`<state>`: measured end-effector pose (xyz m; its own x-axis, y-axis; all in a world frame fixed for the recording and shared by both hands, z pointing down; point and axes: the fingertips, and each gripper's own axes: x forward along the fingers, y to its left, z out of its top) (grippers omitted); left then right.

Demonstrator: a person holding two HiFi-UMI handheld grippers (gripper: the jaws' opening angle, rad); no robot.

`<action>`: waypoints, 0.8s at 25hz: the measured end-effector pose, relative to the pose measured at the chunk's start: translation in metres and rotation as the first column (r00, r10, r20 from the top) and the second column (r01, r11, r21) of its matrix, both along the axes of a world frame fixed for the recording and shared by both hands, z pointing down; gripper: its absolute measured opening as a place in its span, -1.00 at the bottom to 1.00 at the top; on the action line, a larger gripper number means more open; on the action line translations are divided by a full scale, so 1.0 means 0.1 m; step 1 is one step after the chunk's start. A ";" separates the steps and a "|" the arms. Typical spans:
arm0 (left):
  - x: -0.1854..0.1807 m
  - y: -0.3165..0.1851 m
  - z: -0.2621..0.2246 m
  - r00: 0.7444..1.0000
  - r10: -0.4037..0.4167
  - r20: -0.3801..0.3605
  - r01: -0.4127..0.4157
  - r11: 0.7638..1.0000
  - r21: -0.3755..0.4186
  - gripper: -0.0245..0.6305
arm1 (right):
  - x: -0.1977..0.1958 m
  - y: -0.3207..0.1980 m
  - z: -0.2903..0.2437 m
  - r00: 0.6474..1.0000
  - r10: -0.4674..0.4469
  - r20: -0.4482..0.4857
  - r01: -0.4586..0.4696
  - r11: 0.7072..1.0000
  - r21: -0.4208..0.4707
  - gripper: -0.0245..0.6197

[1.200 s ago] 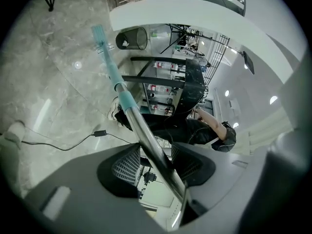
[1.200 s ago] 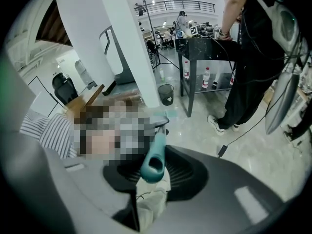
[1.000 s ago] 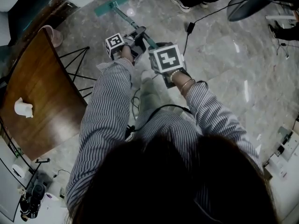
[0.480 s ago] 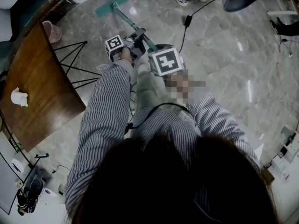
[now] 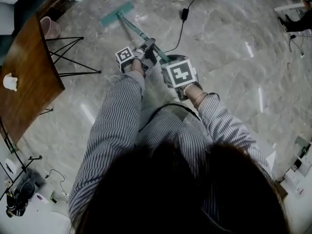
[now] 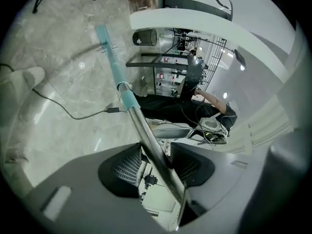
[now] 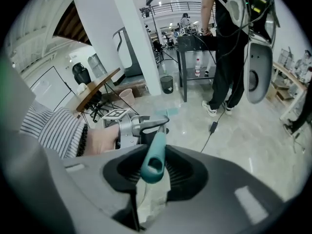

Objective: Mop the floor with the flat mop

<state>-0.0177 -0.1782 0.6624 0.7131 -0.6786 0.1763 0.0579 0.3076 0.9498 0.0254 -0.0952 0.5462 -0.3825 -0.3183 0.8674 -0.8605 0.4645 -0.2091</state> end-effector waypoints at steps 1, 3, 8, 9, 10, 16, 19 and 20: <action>0.11 0.15 0.02 1.000 -0.004 0.002 0.004 1.000 0.006 -0.34 | 0.11 0.15 0.02 1.000 -0.006 0.005 0.006 1.000 0.006 -0.58; 0.33 0.47 0.06 1.000 -0.020 0.000 0.020 1.000 0.011 -0.34 | 0.30 0.47 0.06 1.000 -0.019 0.022 0.019 1.000 0.009 -0.58; 0.90 1.32 0.12 0.999 -0.035 -0.022 0.035 0.999 -0.003 -0.36 | 0.90 1.36 0.15 0.999 -0.024 0.025 0.025 0.999 -0.040 -0.58; 1.03 1.49 0.12 0.999 -0.023 -0.025 0.023 1.000 -0.010 -0.36 | 1.05 1.53 0.14 1.000 -0.026 0.017 0.027 0.999 -0.040 -0.58; 1.17 1.67 0.11 1.000 -0.005 -0.027 0.004 1.000 -0.019 -0.37 | 1.20 1.70 0.13 1.000 -0.028 0.011 0.028 0.999 -0.041 -0.58; 1.87 2.58 -0.19 0.991 0.074 -0.110 -0.081 0.995 -0.064 -0.38 | 1.81 2.55 -0.14 0.999 -0.031 0.035 0.033 0.997 -0.067 -0.58; 2.20 2.92 -0.40 0.978 0.127 -0.165 -0.141 0.987 -0.074 -0.38 | 2.13 2.87 -0.34 0.999 -0.034 0.024 0.036 0.995 -0.095 -0.58; 2.31 3.03 -0.46 0.973 0.156 -0.173 -0.171 0.982 -0.075 -0.37 | 2.23 2.96 -0.41 0.999 -0.034 0.020 0.036 0.994 -0.102 -0.58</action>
<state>0.2136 0.1245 0.6168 0.8372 -0.5376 0.1006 0.1544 0.4086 0.8996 0.2488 0.2007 0.5055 -0.4082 -0.2145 0.8874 -0.8398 0.4694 -0.2728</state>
